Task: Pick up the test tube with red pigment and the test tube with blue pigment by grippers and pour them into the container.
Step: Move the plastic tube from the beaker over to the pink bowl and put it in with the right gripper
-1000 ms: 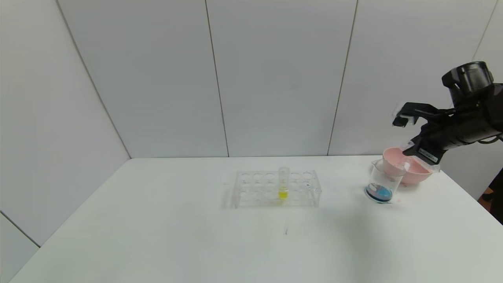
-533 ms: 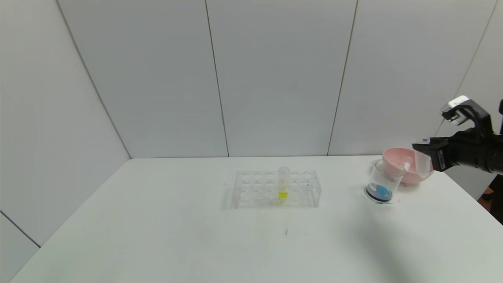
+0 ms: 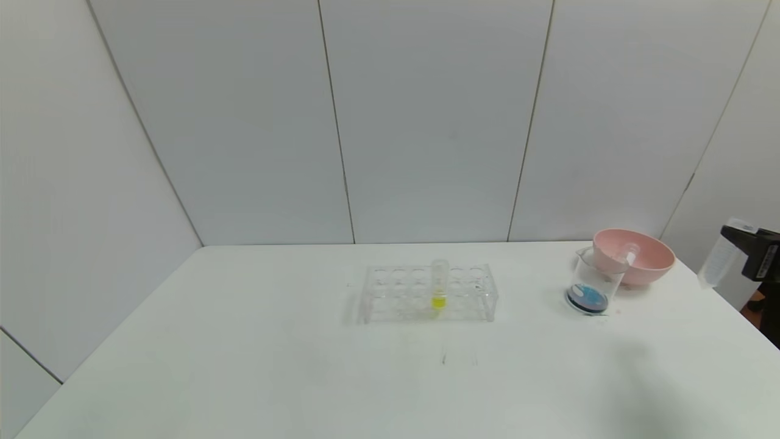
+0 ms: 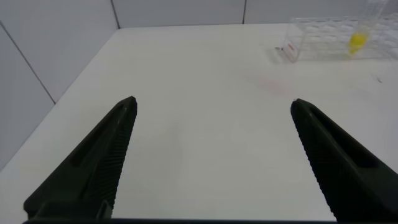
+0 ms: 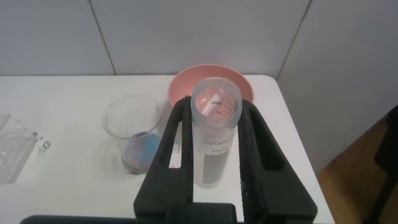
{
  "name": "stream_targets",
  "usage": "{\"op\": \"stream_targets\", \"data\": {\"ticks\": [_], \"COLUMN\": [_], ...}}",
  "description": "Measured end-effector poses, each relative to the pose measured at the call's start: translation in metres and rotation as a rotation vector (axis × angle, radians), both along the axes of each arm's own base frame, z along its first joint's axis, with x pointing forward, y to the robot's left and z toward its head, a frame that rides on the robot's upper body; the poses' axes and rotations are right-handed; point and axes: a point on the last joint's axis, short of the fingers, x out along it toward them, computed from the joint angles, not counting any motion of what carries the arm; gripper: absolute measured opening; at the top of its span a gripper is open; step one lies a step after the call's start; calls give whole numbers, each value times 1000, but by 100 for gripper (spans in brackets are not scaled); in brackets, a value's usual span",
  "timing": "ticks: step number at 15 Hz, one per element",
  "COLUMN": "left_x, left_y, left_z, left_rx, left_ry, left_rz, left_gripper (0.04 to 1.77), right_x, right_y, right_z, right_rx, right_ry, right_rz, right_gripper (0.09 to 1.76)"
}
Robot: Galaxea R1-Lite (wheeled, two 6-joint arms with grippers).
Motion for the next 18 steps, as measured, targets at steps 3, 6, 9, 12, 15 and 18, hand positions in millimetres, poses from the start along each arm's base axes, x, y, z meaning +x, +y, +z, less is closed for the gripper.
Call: {"op": "stream_targets", "data": {"ticks": [3, 6, 9, 12, 15, 18], "left_x": [0, 0, 0, 0, 0, 0], "left_y": [0, 0, 0, 0, 0, 0], "left_z": [0, 0, 0, 0, 0, 0], "left_rx": [0, 0, 0, 0, 0, 0], "left_ry": [0, 0, 0, 0, 0, 0], "left_rz": [0, 0, 0, 0, 0, 0], "left_gripper": [176, 176, 176, 176, 176, 176], "right_x": [-9, -8, 6, 36, 75, 111], "right_y": [-6, -7, -7, -3, 3, 8], "right_z": [-6, -10, -15, -18, -20, -30], "right_rx": [1, 4, 9, -4, -22, -30], "right_ry": [-5, 7, 27, 29, -22, -43], "right_rz": [-35, -38, -34, -83, -106, -131], "right_gripper": [49, 49, 49, 49, 49, 49]}}
